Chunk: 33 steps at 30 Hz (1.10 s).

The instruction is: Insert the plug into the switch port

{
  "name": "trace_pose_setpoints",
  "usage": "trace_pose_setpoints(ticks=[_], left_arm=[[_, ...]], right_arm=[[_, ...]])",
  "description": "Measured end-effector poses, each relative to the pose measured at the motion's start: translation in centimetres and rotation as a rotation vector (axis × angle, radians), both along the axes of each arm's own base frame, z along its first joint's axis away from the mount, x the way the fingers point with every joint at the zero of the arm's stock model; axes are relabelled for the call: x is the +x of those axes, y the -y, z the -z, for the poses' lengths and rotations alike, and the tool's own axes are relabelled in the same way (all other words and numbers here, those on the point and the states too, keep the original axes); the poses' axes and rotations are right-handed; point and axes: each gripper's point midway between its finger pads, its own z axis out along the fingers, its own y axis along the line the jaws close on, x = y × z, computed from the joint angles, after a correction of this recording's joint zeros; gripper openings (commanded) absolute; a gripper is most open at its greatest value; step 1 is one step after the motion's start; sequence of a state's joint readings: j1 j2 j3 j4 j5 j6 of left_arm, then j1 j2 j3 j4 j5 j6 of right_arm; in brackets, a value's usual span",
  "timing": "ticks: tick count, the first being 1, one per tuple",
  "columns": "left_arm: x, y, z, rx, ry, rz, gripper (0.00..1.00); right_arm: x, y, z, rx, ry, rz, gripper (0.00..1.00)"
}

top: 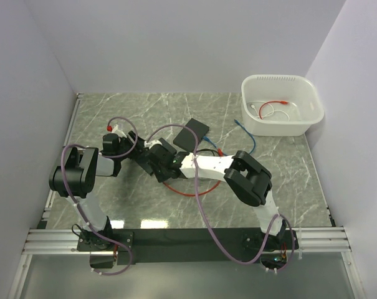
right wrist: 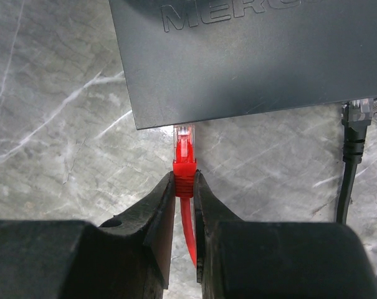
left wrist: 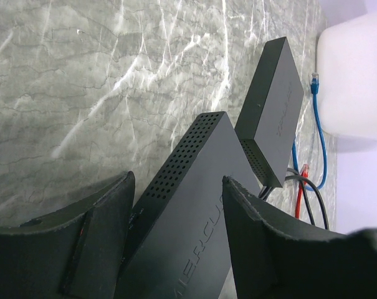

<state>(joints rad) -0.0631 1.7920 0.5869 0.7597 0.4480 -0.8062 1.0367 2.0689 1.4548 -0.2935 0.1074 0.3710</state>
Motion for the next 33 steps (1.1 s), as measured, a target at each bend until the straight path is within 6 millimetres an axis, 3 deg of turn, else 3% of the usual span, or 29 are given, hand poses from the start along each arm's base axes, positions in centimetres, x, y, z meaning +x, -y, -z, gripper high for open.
trace_pose_setpoints(ticks=[19, 33], left_arm=[[0.0, 0.1, 0.0, -0.001, 0.001, 0.003, 0.62], [0.1, 0.1, 0.0, 0.000, 0.002, 0.004, 0.62]], right_arm=[[0.6, 0.5, 0.9, -0.069, 0.029, 0.020, 0.00], [0.0, -0.5, 0.0, -0.101, 0.054, -0.005, 0.00]])
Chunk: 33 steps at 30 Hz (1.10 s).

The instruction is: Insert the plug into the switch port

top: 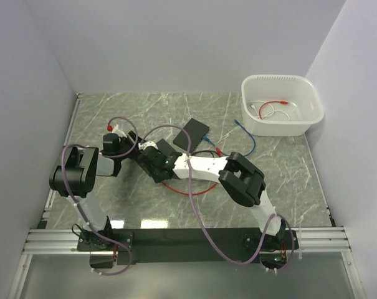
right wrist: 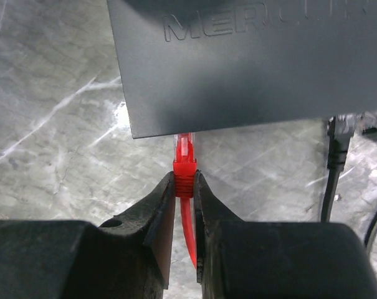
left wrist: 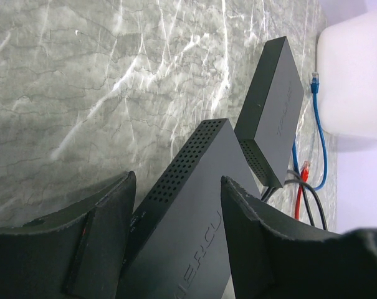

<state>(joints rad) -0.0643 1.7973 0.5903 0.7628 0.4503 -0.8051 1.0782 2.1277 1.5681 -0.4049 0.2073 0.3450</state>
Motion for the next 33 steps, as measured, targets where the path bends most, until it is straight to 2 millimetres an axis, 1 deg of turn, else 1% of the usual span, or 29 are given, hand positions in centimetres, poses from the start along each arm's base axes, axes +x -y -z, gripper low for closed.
trace_pose_setpoints(ticks=[8, 17, 21, 25, 26, 27, 28, 29, 33], left_arm=[[0.0, 0.0, 0.0, 0.003, 0.001, 0.003, 0.62], [0.0, 0.1, 0.1, 0.005, 0.004, 0.006, 0.61], [0.2, 0.1, 0.2, 0.003, 0.007, 0.009, 0.56], [0.3, 0.2, 0.2, 0.003, 0.009, 0.011, 0.47], [0.3, 0.2, 0.2, 0.003, 0.010, 0.012, 0.37], [0.3, 0.2, 0.2, 0.002, 0.010, 0.014, 0.32], [0.4, 0.3, 0.3, 0.005, 0.013, 0.019, 0.24], [0.5, 0.3, 0.3, 0.005, 0.014, 0.022, 0.20], [1.0, 0.5, 0.1, 0.002, 0.033, 0.034, 0.11]], right_arm=[[-0.1, -0.1, 0.1, -0.010, 0.009, 0.001, 0.00], [0.4, 0.0, 0.2, -0.041, 0.032, 0.010, 0.00], [0.5, -0.1, 0.4, -0.065, 0.034, 0.003, 0.00], [0.6, -0.1, 0.4, -0.078, 0.034, -0.003, 0.00], [0.6, -0.1, 0.4, -0.082, 0.032, -0.004, 0.00], [0.6, -0.2, 0.5, -0.086, 0.031, -0.005, 0.00], [0.6, -0.2, 0.5, -0.087, 0.031, -0.006, 0.00], [0.7, -0.2, 0.5, -0.090, 0.030, -0.006, 0.00], [1.1, -0.6, 0.4, -0.083, 0.035, -0.005, 0.00]])
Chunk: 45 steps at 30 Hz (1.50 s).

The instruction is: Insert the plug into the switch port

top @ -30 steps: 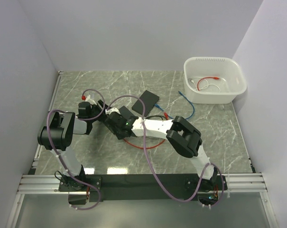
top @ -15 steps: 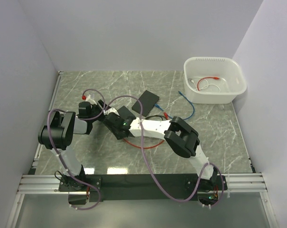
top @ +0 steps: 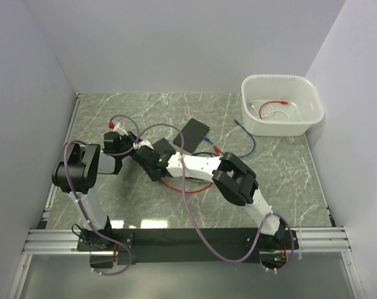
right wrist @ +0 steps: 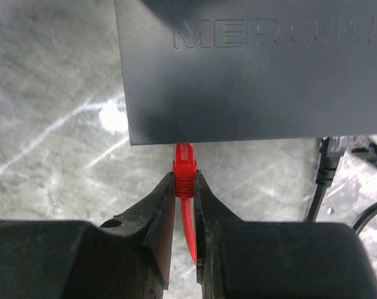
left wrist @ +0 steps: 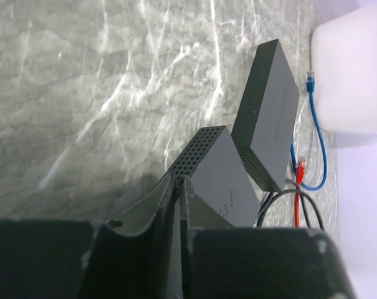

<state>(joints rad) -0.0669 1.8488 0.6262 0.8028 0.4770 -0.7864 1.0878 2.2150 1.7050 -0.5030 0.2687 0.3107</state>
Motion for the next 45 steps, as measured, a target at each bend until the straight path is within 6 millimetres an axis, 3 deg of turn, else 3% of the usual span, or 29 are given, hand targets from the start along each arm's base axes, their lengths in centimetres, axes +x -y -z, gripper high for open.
trace_pose_setpoints(ticks=[9, 18, 25, 32, 36, 40, 45], left_arm=[[-0.4, 1.4, -0.6, -0.026, 0.010, 0.059, 0.08], [-2.0, 1.7, -1.0, -0.037, -0.003, 0.070, 0.21], [-2.0, 0.5, -3.2, 0.001, 0.039, 0.010, 0.35], [0.2, -1.1, -4.6, 0.034, 0.046, -0.079, 0.44], [3.7, -2.7, -5.2, 0.063, 0.028, -0.148, 0.45], [5.8, -3.9, -3.9, 0.084, -0.017, -0.195, 0.45], [5.2, -4.5, -0.1, 0.109, -0.152, -0.200, 0.45]], right_arm=[[2.7, -1.1, -1.2, 0.054, 0.025, 0.014, 0.00], [3.7, -0.9, -0.3, 0.087, 0.038, 0.035, 0.00], [3.9, -0.9, 0.0, 0.125, 0.053, 0.042, 0.00], [3.9, -1.0, 0.2, 0.138, 0.060, 0.041, 0.00], [3.9, -0.9, 0.1, 0.144, 0.064, 0.040, 0.00], [3.8, -0.9, 0.1, 0.148, 0.065, 0.037, 0.00], [3.8, -0.9, 0.1, 0.150, 0.064, 0.036, 0.00]])
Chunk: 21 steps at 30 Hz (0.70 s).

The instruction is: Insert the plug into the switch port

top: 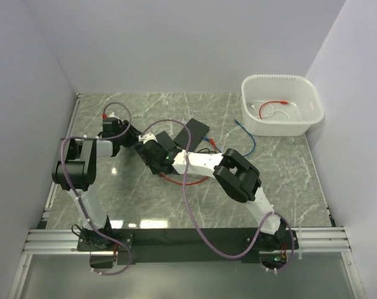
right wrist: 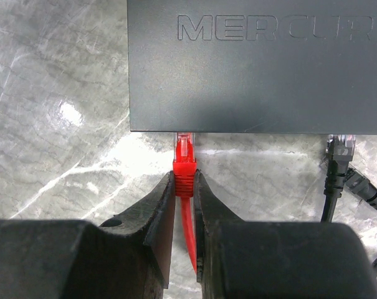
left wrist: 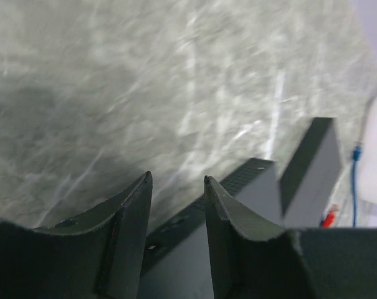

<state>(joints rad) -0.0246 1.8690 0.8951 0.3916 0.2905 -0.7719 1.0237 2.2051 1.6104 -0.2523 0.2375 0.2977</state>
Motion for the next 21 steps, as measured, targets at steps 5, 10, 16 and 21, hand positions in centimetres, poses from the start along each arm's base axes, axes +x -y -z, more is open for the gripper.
trace_pose_setpoints(ticks=[5, 10, 16, 21], left_arm=[[0.0, 0.3, 0.7, -0.004, -0.043, 0.026, 0.43], [-0.7, 1.2, 0.9, -0.008, -0.052, 0.073, 0.41], [-1.3, 3.0, 0.9, 0.000, -0.032, 0.149, 0.38], [-1.6, 3.5, 0.8, -0.013, -0.003, 0.182, 0.36]], right_arm=[[0.0, 0.0, 0.0, 0.001, -0.001, -0.001, 0.00], [0.0, 0.0, 0.0, -0.002, 0.001, -0.003, 0.00], [0.0, 0.3, -0.3, -0.023, -0.003, -0.007, 0.00], [-0.1, 0.7, -0.6, -0.053, -0.020, -0.021, 0.00]])
